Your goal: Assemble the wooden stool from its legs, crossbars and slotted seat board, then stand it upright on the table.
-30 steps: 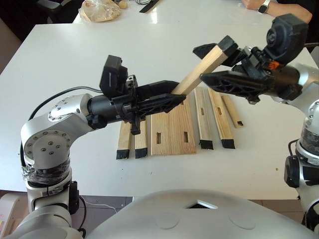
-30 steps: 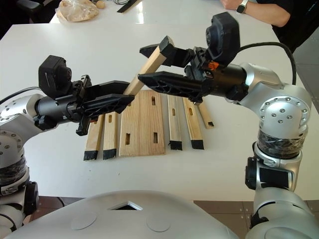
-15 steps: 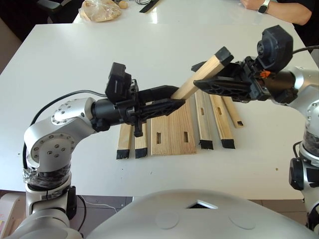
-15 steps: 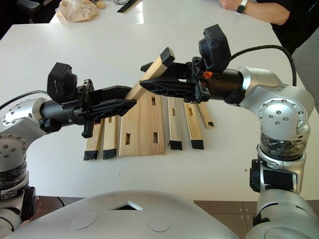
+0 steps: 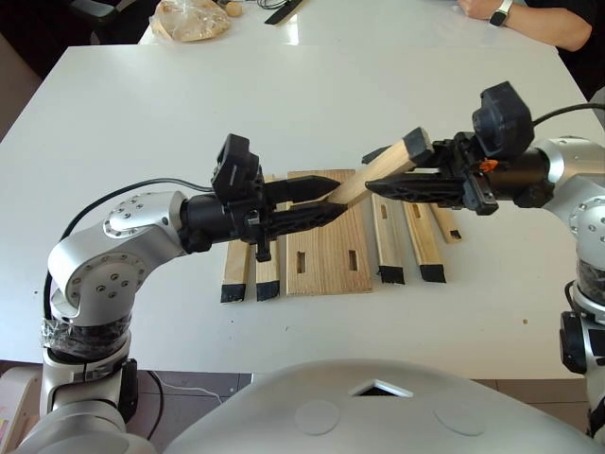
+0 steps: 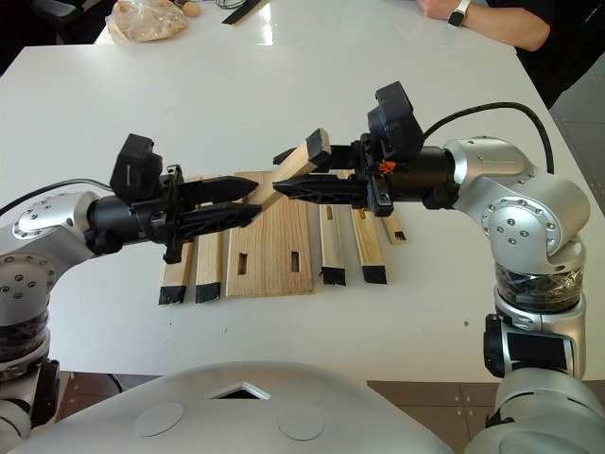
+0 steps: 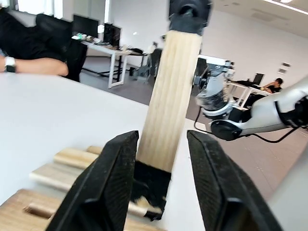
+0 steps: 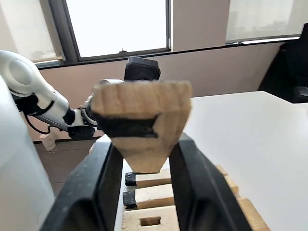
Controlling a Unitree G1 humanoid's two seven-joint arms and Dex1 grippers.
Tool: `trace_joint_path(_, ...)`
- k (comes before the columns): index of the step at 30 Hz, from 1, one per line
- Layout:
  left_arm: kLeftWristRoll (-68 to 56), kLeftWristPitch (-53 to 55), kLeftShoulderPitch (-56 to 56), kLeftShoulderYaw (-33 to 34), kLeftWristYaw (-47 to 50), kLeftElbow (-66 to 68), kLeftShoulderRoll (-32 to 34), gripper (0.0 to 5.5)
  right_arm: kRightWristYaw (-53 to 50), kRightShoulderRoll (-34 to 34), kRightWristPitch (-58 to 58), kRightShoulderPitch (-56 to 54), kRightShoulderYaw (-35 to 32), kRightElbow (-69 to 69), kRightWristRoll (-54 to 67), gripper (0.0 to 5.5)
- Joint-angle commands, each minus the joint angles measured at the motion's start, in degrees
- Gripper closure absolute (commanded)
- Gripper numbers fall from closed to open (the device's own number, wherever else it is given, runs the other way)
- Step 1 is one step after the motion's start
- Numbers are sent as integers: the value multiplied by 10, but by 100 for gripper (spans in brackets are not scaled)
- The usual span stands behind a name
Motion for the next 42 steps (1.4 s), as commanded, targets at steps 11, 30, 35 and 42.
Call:
trace_joint_path(11,176,-80,80,-36,-7,67,-4,266,88,-107,-235,-20,49,187,-307,421)
trace_joint_path(30,228,-93,117,-52,32,57,-43,266,199,-102,-413,-6,85,357,-423,421)
trace_joint_path(35,231,-93,122,-59,36,52,-49,266,209,-103,-426,27,105,342,-442,421)
trace_joint_path(42,230,-90,120,-63,33,50,-51,266,229,-113,-455,51,127,351,-465,421)
